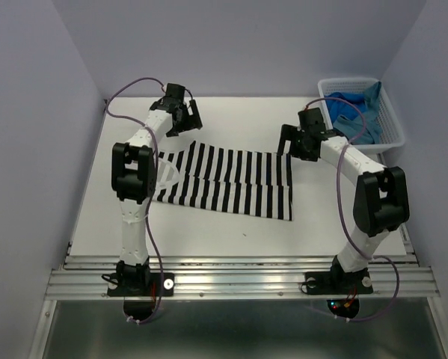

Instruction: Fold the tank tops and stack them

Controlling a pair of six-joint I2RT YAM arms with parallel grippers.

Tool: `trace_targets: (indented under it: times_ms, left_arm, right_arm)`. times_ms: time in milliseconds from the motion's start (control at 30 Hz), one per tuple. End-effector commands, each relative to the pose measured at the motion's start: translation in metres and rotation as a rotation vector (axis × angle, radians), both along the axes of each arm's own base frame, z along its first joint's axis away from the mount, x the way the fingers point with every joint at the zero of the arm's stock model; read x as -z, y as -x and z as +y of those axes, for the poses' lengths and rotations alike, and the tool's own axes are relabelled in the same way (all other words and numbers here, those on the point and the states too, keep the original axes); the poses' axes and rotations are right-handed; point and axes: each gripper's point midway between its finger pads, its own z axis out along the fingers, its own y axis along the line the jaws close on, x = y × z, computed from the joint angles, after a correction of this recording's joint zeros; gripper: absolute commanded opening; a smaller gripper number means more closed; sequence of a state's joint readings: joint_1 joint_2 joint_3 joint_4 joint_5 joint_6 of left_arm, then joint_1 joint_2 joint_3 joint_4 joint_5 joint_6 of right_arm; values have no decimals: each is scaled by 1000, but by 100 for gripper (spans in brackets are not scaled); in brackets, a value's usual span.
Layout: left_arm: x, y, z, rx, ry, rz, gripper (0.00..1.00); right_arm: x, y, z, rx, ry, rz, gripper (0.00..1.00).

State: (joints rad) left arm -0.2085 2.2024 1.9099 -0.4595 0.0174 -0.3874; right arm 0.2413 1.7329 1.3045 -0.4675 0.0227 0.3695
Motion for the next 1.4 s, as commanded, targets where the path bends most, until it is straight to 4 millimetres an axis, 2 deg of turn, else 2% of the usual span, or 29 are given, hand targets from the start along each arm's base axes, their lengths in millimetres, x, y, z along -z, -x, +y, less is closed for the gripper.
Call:
trace_targets:
  times_ms: [0, 33, 67, 133, 167, 233, 367, 467, 567, 600, 633, 700, 733, 767, 867, 967, 1033, 1200, 1300, 1333, 1367]
  left_arm:
    - [-21, -22, -14, 84, -10, -55, 96]
    - [-23, -27, -19, 99, -4, -65, 94]
    - [-8, -29, -23, 109, -3, -39, 92]
    - [3, -28, -28, 136, -2, -19, 88]
    - [13, -25, -31, 151, -8, 0, 81]
    - [28, -18, -32, 159, -5, 33, 75]
    - [41, -8, -35, 154, 20, 58, 67]
    - [47, -3, -35, 152, 29, 67, 67]
    - [51, -1, -34, 151, 26, 77, 57]
    - [53, 0, -34, 150, 24, 82, 52]
    - [54, 0, -33, 149, 20, 84, 42]
    - [56, 0, -32, 147, 16, 88, 29]
    - [57, 1, -33, 153, 19, 95, 19]
    - [56, 1, -34, 161, 22, 93, 1]
    - [55, 4, -36, 174, 34, 90, 0]
    - [39, 3, -39, 184, 48, 43, 0]
    - [32, 0, -39, 184, 48, 18, 0]
    - [20, 0, -37, 178, 45, -18, 0]
    - [19, 2, -37, 179, 54, -26, 0]
    - [18, 2, -38, 182, 56, -29, 0]
    - [17, 3, -38, 182, 56, -30, 0]
  right_arm:
    - [-13, -26, 4, -37, 7, -52, 100]
    - [-13, -30, 0, -30, 8, -53, 100]
    - [-11, -32, 0, -30, 11, -49, 100]
    - [-1, -33, 0, -32, 15, -28, 100]
    - [4, -36, -4, -24, 19, -18, 100]
    - [8, -37, -9, -15, 23, -11, 100]
    - [17, -40, -13, -1, 24, 8, 100]
    - [22, -41, -13, -2, 27, 18, 100]
    - [26, -43, -19, 13, 34, 25, 100]
    - [26, -45, -19, 16, 38, 23, 100]
    - [26, -46, -19, 16, 39, 19, 100]
    - [30, -48, -17, 12, 31, 30, 100]
    - [31, -50, -16, 8, 28, 29, 100]
    - [29, -52, -15, 7, 26, 24, 100]
    - [35, -59, -14, 5, 30, 29, 98]
    - [38, -68, -13, 4, 32, 25, 96]
    - [42, -75, -19, 27, 45, 25, 91]
    - [52, -81, -18, 29, 46, 39, 73]
    - [60, -81, -22, 28, 72, 48, 59]
    - [62, -80, -23, 24, 76, 54, 50]
    - [65, -79, -25, 25, 87, 60, 47]
